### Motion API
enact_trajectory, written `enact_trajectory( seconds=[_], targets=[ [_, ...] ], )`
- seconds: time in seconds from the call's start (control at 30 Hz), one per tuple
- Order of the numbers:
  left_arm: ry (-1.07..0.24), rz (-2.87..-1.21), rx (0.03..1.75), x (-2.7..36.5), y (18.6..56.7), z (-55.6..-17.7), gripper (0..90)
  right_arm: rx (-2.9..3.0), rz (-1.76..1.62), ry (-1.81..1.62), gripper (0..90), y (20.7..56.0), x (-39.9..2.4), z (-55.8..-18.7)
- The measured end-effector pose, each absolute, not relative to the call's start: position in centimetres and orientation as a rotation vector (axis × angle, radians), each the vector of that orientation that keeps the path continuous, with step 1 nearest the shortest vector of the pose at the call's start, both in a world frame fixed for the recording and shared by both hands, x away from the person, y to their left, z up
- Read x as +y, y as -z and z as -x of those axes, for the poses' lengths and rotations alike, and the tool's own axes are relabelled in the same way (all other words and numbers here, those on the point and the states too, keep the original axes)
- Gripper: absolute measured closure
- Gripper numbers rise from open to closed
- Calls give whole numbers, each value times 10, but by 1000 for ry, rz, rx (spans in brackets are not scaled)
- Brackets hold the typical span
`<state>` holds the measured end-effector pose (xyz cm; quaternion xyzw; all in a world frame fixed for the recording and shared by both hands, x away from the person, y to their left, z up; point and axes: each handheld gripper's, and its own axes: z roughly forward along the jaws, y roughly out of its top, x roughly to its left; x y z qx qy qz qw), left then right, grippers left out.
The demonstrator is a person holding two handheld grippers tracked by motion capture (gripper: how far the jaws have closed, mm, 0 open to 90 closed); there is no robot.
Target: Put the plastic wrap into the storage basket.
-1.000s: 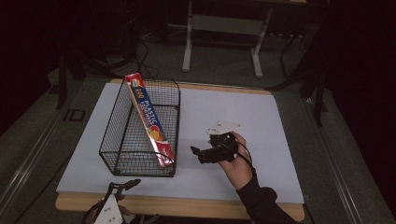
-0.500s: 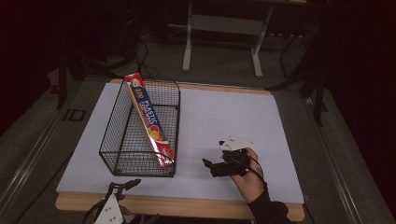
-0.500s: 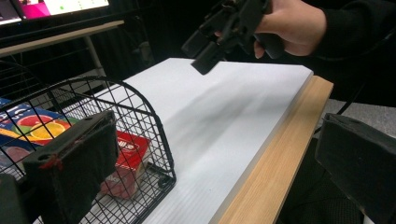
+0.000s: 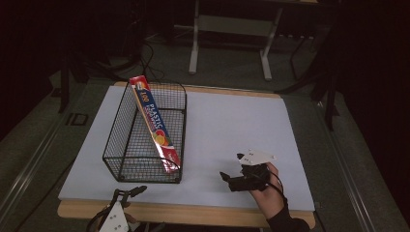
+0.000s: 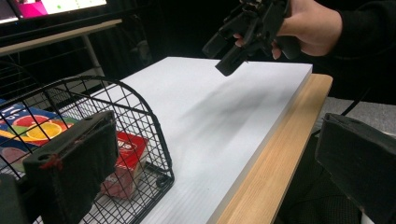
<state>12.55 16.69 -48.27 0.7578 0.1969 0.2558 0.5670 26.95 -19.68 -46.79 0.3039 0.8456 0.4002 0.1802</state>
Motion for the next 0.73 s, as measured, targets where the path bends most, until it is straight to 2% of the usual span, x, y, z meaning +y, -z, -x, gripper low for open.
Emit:
enact_trajectory(
  seconds=[0.4,0.73],
  targets=[
    [-595,-1784,459,167,483,-126,0,2378,-831,-1085,137,489,-204,-269],
    [-588,-1785,461,167,483,-127,0,2369,-803,-1057,132,492,-205,-272]
  ],
)
